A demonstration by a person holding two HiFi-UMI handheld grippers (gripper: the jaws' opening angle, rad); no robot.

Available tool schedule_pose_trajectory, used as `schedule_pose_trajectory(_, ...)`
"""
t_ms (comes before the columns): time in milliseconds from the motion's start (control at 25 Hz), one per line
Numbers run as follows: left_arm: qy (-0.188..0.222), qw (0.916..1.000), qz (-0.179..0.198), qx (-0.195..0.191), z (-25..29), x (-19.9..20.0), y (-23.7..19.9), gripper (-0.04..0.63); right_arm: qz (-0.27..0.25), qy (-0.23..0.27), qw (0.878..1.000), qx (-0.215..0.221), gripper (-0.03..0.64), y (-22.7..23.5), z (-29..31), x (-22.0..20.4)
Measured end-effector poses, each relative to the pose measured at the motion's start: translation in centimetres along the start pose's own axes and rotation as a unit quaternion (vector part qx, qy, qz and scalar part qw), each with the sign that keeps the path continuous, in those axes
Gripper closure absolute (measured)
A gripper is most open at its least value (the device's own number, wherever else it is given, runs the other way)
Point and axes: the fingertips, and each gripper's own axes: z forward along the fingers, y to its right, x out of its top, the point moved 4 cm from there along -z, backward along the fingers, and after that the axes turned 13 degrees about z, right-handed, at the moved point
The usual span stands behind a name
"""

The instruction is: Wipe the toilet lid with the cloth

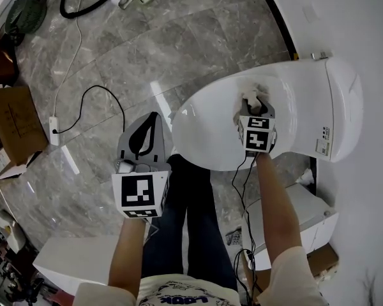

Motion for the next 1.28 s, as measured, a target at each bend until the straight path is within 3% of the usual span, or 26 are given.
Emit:
schedule_pose_trajectory(680, -0.009, 0.9993, -0.021, 0.029, -3.5, -3.3, -2.1, 0.588, -0.063, -0.004, 0.995, 0.081, 0.499, -11.0, -0.6, -2.4)
schedule_pose_trajectory(1280, -0.011, 0.9984, -0.029, 0.046, -5.6, -5.0, -3.3, 0.588, -0.128, -0.036, 0.978, 0.162, 0.499, -19.2, -2.3, -6.5)
